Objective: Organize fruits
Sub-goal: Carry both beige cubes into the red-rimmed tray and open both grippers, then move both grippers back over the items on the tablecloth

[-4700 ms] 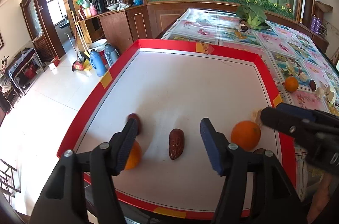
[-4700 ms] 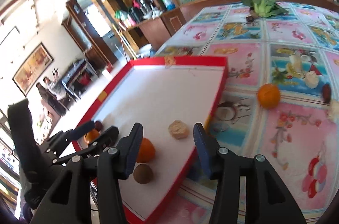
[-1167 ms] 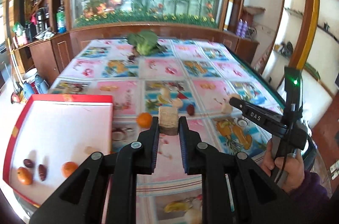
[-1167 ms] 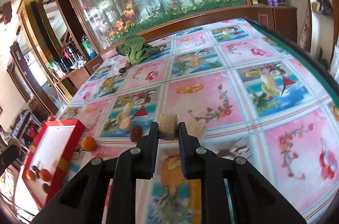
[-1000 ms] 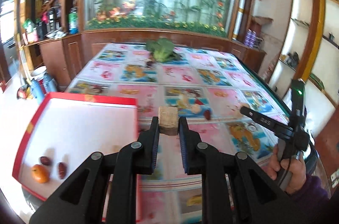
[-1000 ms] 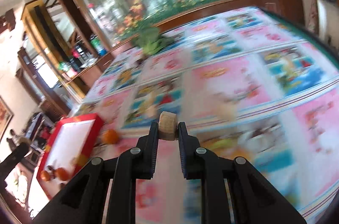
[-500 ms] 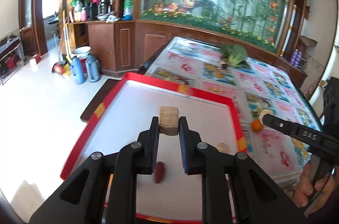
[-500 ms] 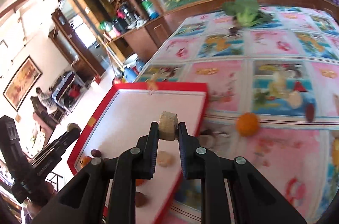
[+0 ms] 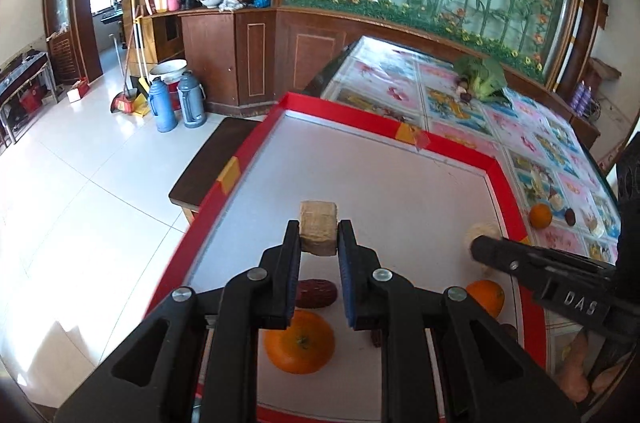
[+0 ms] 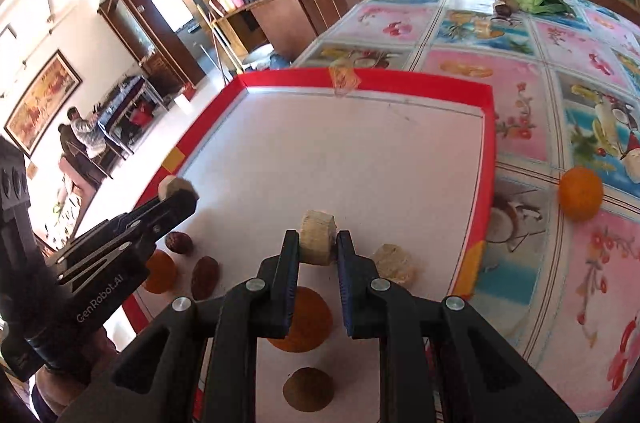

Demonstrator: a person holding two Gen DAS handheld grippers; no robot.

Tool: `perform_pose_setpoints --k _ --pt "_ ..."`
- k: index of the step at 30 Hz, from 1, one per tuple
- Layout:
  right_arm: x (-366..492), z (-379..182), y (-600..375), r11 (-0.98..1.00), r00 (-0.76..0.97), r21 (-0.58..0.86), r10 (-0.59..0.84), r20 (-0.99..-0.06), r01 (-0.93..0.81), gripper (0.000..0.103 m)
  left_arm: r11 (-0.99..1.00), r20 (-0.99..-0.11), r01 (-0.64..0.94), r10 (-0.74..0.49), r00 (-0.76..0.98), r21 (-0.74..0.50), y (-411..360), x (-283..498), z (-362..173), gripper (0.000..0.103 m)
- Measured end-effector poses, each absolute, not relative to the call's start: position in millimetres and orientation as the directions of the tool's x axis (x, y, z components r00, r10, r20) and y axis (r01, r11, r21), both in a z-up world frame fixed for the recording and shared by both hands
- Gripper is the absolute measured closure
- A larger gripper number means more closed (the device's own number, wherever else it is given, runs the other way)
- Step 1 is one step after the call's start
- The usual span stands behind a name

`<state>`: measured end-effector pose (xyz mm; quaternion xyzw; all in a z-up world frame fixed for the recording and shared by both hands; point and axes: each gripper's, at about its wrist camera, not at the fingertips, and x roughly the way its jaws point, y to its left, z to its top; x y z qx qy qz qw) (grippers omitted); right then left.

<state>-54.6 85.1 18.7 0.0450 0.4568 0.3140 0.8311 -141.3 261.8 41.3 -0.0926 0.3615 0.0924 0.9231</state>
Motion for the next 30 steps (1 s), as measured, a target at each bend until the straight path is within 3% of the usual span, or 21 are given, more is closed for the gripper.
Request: perform_pose_setpoints --k 6,9,11,13,21,30 --pt "-57 19 92 0.803 0.394 0.329 0.546 -0.739 -0.496 0.08 0.97 -0.725 -0.227 0.094 0.682 -0.087 250 -122 31 0.083" --pt "-58 21 92 0.794 0.385 0.339 0.558 -0.735 -0.504 0.067 0.969 -0.743 -0.237 0.104 0.662 -0.076 248 -118 27 0.08" --pt "-59 25 87 0.788 0.397 0.354 0.574 -0.716 -0.503 0.057 0.968 -0.749 -0.242 0.114 0.653 -0.064 248 -118 26 0.069" --pt "-61 29 78 0.776 0.409 0.377 0.6 -0.688 -0.505 0.056 0.965 -0.746 -0.253 0.124 0.654 -0.062 248 -120 27 0.051" --pt "-61 43 30 0.786 0.491 0.401 0.611 -0.621 -0.47 0.056 0.967 -0.7 -0.254 0.162 0.696 -0.028 236 -136 46 0.038" --pt "-53 39 -76 0.835 0.589 0.452 0.545 -0.597 -0.315 0.056 0.994 -0.653 -0.112 0.084 0.752 -0.002 171 -152 68 0.024"
